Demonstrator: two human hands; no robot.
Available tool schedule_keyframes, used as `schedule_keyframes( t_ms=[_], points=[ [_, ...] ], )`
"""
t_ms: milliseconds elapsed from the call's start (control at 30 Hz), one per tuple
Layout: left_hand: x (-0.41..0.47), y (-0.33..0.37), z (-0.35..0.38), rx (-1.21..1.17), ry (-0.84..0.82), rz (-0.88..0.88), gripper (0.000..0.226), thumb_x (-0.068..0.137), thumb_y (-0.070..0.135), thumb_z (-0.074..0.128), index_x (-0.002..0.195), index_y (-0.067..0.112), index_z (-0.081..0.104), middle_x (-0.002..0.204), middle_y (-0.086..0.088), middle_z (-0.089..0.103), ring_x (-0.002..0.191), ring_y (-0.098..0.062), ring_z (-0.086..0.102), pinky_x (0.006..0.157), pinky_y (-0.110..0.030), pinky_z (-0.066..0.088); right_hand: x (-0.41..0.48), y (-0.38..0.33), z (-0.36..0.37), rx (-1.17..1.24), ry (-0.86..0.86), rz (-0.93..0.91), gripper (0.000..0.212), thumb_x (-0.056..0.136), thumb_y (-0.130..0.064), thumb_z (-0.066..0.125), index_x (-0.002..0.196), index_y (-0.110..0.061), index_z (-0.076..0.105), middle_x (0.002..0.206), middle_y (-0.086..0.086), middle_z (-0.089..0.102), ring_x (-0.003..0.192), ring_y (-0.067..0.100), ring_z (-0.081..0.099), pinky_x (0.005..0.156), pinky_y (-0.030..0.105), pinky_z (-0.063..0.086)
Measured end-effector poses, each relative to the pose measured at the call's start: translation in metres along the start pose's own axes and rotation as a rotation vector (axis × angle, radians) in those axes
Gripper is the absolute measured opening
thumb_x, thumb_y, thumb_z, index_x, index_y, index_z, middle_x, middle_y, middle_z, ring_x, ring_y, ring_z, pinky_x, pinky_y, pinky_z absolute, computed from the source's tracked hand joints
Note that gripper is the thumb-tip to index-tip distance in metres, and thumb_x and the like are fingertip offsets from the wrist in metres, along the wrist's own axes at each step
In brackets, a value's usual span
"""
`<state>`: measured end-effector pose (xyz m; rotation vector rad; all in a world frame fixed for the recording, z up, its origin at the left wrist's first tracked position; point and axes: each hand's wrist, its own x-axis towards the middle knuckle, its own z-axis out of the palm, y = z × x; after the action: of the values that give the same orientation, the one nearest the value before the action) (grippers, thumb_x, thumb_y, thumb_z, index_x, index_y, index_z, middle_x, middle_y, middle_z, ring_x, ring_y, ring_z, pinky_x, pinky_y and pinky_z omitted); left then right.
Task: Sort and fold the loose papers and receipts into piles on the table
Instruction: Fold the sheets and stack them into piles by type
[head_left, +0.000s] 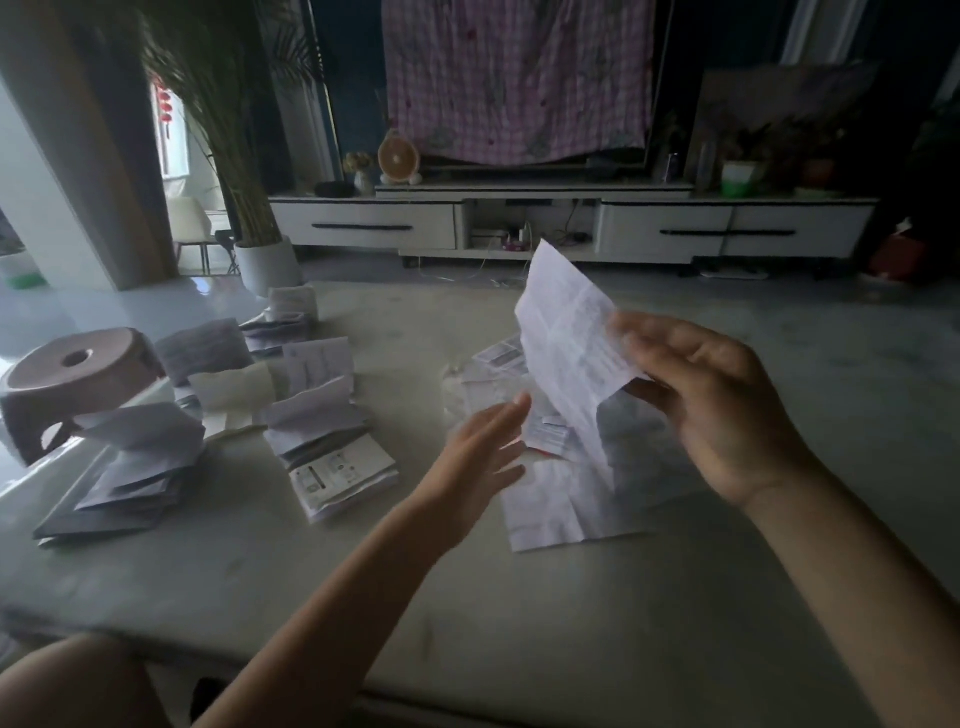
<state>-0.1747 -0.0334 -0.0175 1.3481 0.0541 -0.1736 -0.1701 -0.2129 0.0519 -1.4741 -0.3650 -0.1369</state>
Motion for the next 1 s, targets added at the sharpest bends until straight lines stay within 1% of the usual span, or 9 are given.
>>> schedule_keyframes(
  t_ms=[133,267,367,467,533,600,700,900,1000],
  points=[
    [0.018,0.015,0.015,-0.185,-0.351,-0.109,0.108,0.045,0.077,0.069,0.131,0.016,0.045,0.123,-0.013,0.058,0.11,-0.027,0.058,0.09,-0.042,0.05,0.0,-0.013,-0.011,0.413,0.0,0.113,0.023,0.072,-0.017,0.06,0.093,-0.013,0.067,0.089,-0.001,0.072,0.083,0.011,0.068,0.069,0.023,0.057],
    [0.016,0.021,0.029,-0.396,-0.578,-0.019,0.072,0.077,0.068,0.044,0.122,0.015,0.062,0.119,-0.009,0.064,0.111,-0.024,0.06,0.096,-0.043,0.048,-0.001,0.016,-0.012,0.209,0.17,0.199,0.014,0.082,-0.008,0.062,0.094,-0.009,0.068,0.087,0.003,0.071,0.079,0.014,0.068,0.063,0.019,0.056],
    [0.014,0.02,0.028,-0.482,-0.43,-0.018,0.06,0.089,0.051,0.028,0.109,0.012,0.069,0.109,-0.011,0.067,0.102,-0.025,0.064,0.088,-0.039,0.052,-0.006,0.039,-0.006,-0.149,0.211,0.081,0.014,0.083,-0.007,0.065,0.096,-0.007,0.069,0.082,-0.001,0.069,0.07,0.003,0.066,0.061,0.012,0.052],
    [0.013,0.017,0.018,-0.568,-0.34,0.032,0.048,0.086,0.036,0.036,0.099,0.007,0.072,0.101,-0.015,0.067,0.092,-0.03,0.066,0.08,-0.042,0.055,-0.013,0.049,0.005,-0.193,0.246,0.076,0.013,0.077,-0.01,0.073,0.086,-0.013,0.063,0.08,0.003,0.067,0.074,0.013,0.064,0.064,0.018,0.052],
    [0.01,0.017,0.012,-0.576,-0.282,0.045,0.045,0.085,0.033,0.038,0.096,0.006,0.073,0.097,-0.017,0.068,0.087,-0.031,0.067,0.074,-0.042,0.057,-0.012,0.047,0.008,-0.133,0.226,0.176,0.028,0.076,-0.011,0.074,0.096,-0.014,0.055,0.085,0.002,0.063,0.077,0.013,0.062,0.062,0.016,0.05],
    [0.005,0.018,0.011,-0.514,-0.255,0.035,0.045,0.089,0.031,0.034,0.093,0.006,0.071,0.089,-0.015,0.07,0.08,-0.028,0.069,0.068,-0.039,0.058,-0.012,0.044,0.006,-0.061,0.085,0.312,0.04,0.077,-0.011,0.073,0.11,-0.016,0.05,0.094,0.003,0.064,0.083,0.013,0.063,0.064,0.018,0.049],
    [0.001,0.017,0.009,-0.334,-0.191,0.005,0.035,0.095,0.031,0.034,0.099,0.012,0.063,0.081,-0.008,0.072,0.074,-0.022,0.07,0.064,-0.035,0.057,-0.014,0.046,0.004,-0.096,-0.068,0.392,0.034,0.078,-0.024,0.071,0.108,-0.015,0.058,0.101,0.004,0.066,0.092,0.014,0.062,0.069,0.021,0.047],
    [-0.001,0.007,0.008,-0.072,-0.098,0.089,0.021,0.078,0.015,0.059,0.096,0.006,0.063,0.087,-0.008,0.071,0.079,-0.018,0.069,0.075,-0.034,0.057,-0.014,0.06,0.005,-0.11,-0.03,0.338,0.024,0.081,-0.023,0.069,0.101,-0.008,0.066,0.096,0.003,0.071,0.089,0.017,0.067,0.064,0.018,0.051],
    [-0.005,0.002,0.005,0.041,0.003,0.115,0.017,0.074,0.003,0.066,0.091,0.005,0.063,0.078,-0.002,0.072,0.073,-0.015,0.07,0.071,-0.031,0.058,-0.013,0.064,0.009,-0.292,0.019,0.262,0.051,0.071,-0.04,0.075,0.106,-0.006,0.062,0.106,0.008,0.068,0.1,0.021,0.063,0.085,0.034,0.053]
  ],
)
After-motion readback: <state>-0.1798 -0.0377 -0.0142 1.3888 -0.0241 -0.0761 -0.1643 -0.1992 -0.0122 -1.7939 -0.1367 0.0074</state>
